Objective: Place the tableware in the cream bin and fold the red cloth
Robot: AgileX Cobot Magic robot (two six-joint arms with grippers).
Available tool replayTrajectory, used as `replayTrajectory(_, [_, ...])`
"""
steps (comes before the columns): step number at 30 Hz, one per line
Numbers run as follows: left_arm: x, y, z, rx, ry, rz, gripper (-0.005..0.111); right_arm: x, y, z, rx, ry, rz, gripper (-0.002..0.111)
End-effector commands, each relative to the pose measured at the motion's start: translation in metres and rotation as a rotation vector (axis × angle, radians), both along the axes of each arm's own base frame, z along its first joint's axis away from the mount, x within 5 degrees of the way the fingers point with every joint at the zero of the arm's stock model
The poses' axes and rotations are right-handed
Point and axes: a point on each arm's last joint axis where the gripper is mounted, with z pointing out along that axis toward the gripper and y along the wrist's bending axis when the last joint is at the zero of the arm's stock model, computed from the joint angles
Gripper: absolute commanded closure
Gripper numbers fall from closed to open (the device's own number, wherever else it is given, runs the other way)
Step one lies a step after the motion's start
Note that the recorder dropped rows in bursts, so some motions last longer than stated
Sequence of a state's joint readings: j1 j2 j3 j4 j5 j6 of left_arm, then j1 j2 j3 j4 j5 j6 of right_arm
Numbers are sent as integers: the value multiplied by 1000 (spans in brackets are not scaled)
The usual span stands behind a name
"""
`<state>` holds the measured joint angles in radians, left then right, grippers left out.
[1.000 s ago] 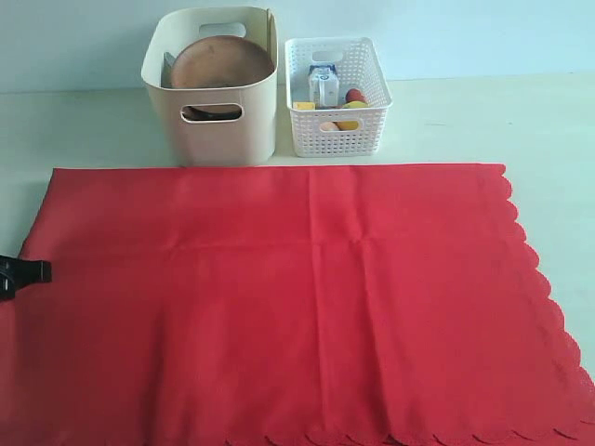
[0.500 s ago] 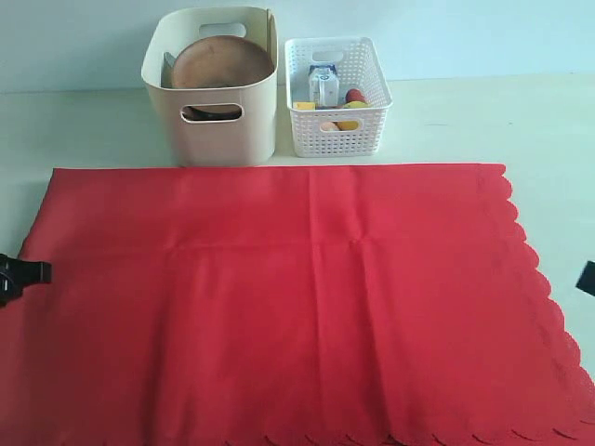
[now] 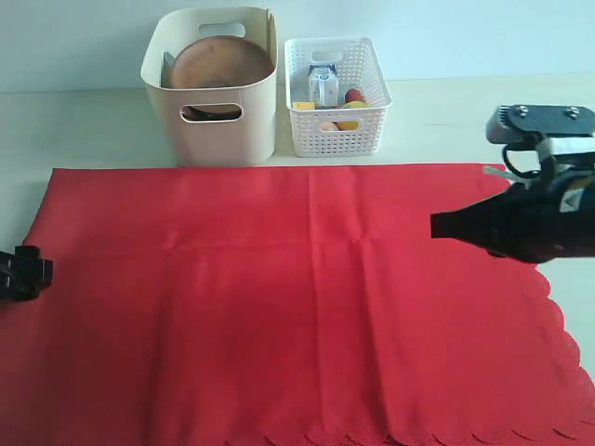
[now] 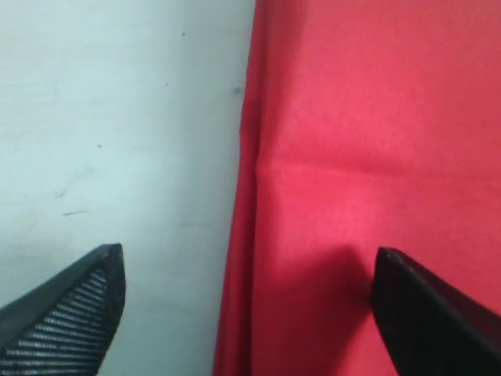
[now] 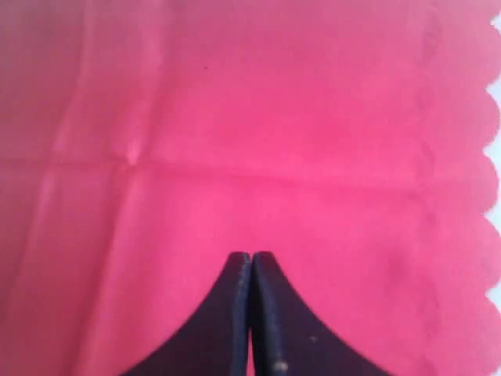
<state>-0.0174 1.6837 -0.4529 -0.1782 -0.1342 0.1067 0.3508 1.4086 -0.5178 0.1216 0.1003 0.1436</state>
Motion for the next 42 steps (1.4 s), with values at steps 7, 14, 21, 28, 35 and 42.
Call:
replayTrajectory(7, [-3, -3, -21, -1, 104, -13, 41, 40, 17, -25, -97, 103, 96, 108])
replayTrajectory(14, [-5, -16, -22, -7, 119, -52, 106, 41, 17, -43, -102, 164, 81, 108])
replayTrajectory(21, [-7, -3, -22, -41, 148, 53, 107, 35, 40, -52, -104, 189, 146, 108])
replayTrajectory(28, [-8, 25, -7, -29, 110, 120, 107, 30, 81, -57, -122, 195, 281, 108])
replayTrajectory(35, [-10, 23, 20, -47, 47, 126, 107, 28, 95, -65, -140, 232, 322, 108])
replayTrajectory(42, [-2, -17, 71, -80, -15, -59, 107, 28, 95, -67, -143, 238, 322, 108])
